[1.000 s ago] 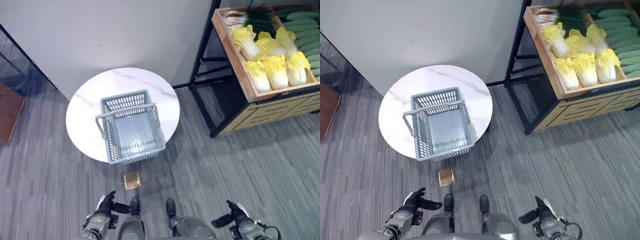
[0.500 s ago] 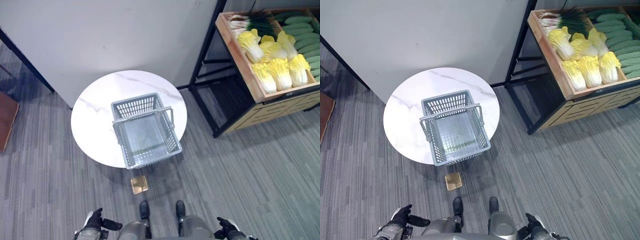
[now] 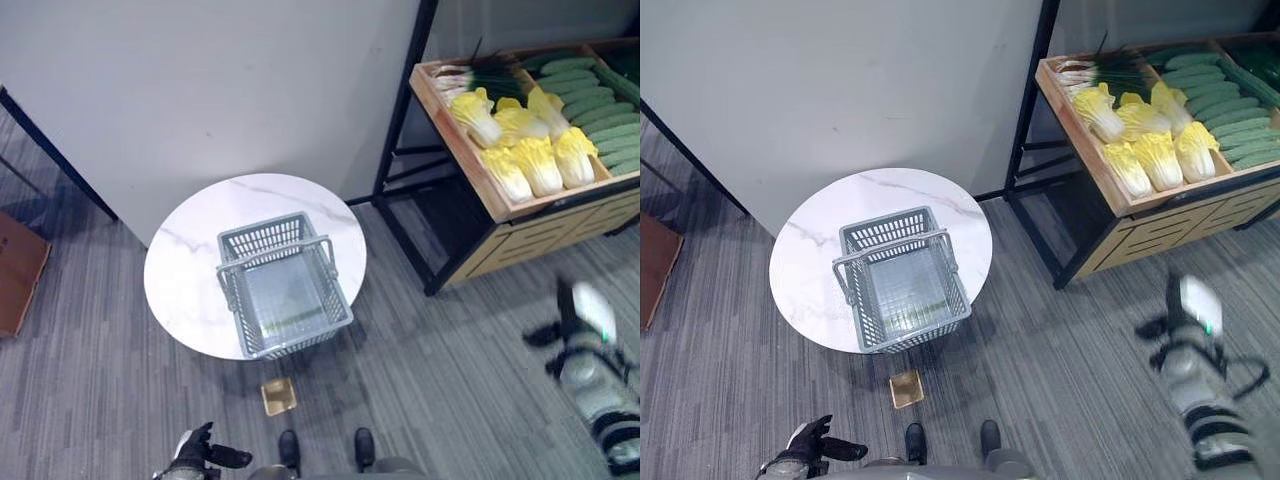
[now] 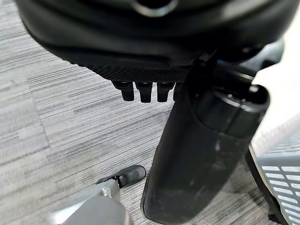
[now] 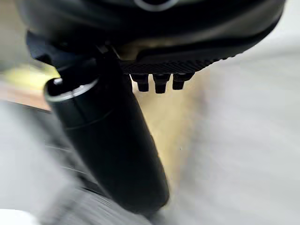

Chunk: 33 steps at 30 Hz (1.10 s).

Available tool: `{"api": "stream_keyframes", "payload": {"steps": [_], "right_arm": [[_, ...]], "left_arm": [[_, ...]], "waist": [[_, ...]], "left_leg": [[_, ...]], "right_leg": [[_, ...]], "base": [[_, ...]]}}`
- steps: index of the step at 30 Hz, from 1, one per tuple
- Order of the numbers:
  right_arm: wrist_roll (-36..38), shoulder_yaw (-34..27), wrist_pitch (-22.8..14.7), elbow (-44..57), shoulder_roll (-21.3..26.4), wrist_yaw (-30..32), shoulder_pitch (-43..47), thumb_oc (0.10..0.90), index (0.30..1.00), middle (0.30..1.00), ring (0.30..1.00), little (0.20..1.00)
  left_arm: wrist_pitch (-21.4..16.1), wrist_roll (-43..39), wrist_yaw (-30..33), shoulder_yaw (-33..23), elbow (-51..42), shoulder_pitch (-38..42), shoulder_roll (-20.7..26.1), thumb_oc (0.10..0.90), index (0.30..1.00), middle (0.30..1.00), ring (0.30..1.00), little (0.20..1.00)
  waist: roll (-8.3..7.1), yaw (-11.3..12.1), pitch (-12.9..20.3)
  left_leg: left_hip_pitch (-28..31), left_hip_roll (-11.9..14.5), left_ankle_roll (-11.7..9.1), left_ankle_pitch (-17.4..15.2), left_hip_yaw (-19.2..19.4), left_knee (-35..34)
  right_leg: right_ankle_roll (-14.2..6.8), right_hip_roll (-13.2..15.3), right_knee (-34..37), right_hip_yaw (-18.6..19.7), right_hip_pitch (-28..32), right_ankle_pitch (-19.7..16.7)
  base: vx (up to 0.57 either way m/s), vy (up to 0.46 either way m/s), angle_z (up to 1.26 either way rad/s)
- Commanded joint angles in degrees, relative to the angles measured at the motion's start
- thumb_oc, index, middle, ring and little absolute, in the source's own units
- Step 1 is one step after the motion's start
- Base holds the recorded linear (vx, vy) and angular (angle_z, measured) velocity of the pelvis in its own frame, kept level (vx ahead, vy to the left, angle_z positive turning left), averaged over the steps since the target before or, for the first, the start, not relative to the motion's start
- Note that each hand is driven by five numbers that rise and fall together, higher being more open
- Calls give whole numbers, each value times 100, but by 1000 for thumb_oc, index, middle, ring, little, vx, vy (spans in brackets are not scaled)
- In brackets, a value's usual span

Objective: Get the vegetables into the basket

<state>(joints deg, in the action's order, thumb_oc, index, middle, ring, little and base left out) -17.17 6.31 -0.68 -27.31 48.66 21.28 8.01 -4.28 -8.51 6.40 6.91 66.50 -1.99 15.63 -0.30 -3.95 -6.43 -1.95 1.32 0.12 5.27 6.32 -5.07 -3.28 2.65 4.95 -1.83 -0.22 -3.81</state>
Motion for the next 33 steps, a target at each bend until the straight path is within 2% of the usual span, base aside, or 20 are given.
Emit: {"api": "stream_keyframes", "payload": {"steps": [1, 2, 3, 8, 10, 13, 14, 16, 20, 33], "right_arm": [[-945, 36, -520, -549, 220, 508, 745, 900, 1000, 1000, 1000, 1000], [-1066, 695, -741, -7, 214, 218, 1433, 900, 1000, 1000, 1000, 1000], [-1063, 713, -735, -7, 215, 210, 1459, 900, 1000, 1000, 1000, 1000], [-1115, 1823, -998, 866, 43, -212, 2551, 900, 1000, 1000, 1000, 1000], [-877, 2351, -1088, 1073, -294, -318, 3225, 900, 1000, 1000, 1000, 1000], [-812, 2578, -1097, 1118, -456, -368, 3533, 900, 1000, 1000, 1000, 1000], [-571, 2801, -1084, 935, -698, -423, 3901, 900, 1000, 1000, 1000, 1000], [-391, 2993, -1054, 757, -891, -476, 4282, 900, 1000, 1000, 1000, 1000], [-281, 3382, -984, 391, -977, -605, 4878, 900, 1000, 1000, 1000, 1000], [-115, 3744, -830, -497, -1355, -674, 5483, 900, 1000, 1000, 1000, 1000]], "left_arm": [[-474, -6, 18, 313, -87, 189, 182, 900, 1000, 1000, 1000, 1000], [-385, 170, 36, 417, 680, 439, 66, 900, 1000, 1000, 1000, 1000], [-390, 172, 36, 401, 691, 449, 60, 900, 1000, 1000, 1000, 1000], [-250, 337, 153, 203, 1289, 623, 2, 900, 1000, 1000, 1000, 1000], [-224, 315, 241, 225, 1351, 627, -10, 900, 1000, 1000, 1000, 1000], [-222, 287, 267, 228, 1353, 637, -7, 900, 1000, 1000, 1000, 1000], [-230, 222, 308, 278, 1328, 638, -6, 900, 1000, 1000, 1000, 1000], [-242, 153, 346, 318, 1303, 655, 14, 900, 1000, 1000, 1000, 1000], [-289, 26, 432, 397, 1243, 710, 68, 900, 1000, 1000, 1000, 1000], [-438, -283, 483, 776, 1012, 931, 162, 900, 1000, 1000, 1000, 1000]], "waist": [[-209, 316, -49], [-267, 419, -19], [-263, 402, -28], [-359, 550, 19], [-374, 658, -22], [-372, 691, -50], [-391, 784, -107], [-403, 853, -160], [-426, 947, -255], [-450, 1053, -471]], "left_leg": [[-96, 275, -259, -269, -100, 84], [-101, 265, -271, -263, -141, 72], [-99, 264, -271, -265, -143, 73], [-74, 273, -296, -272, -177, 50], [-105, 270, -306, -263, -199, 53], [-130, 270, -308, -256, -211, 60], [-194, 273, -309, -238, -233, 66], [-272, 265, -307, -215, -260, 79], [-420, 255, -315, -170, -321, 87], [-705, 215, -306, -110, -442, 142]], "right_leg": [[-588, 666, -287, -56, -342, -171], [-587, 669, -249, -103, -290, -161], [-587, 670, -248, -106, -285, -160], [-555, 664, -198, -118, -217, -125], [-542, 665, -189, -123, -228, -119], [-540, 665, -191, -136, -239, -118], [-532, 667, -183, -147, -271, -125], [-527, 666, -181, -159, -315, -137], [-521, 664, -177, -204, -407, -157], [-513, 671, -237, -269, -615, -160]], "base": [[11, -26, 40], [20, -22, 42], [33, -32, 32], [35, -22, 14], [14, -10, 5], [-7, -4, 4], [-21, -3, 10], [-29, -6, 6], [-16, -5, 10], [-3, 4, 4]]}}
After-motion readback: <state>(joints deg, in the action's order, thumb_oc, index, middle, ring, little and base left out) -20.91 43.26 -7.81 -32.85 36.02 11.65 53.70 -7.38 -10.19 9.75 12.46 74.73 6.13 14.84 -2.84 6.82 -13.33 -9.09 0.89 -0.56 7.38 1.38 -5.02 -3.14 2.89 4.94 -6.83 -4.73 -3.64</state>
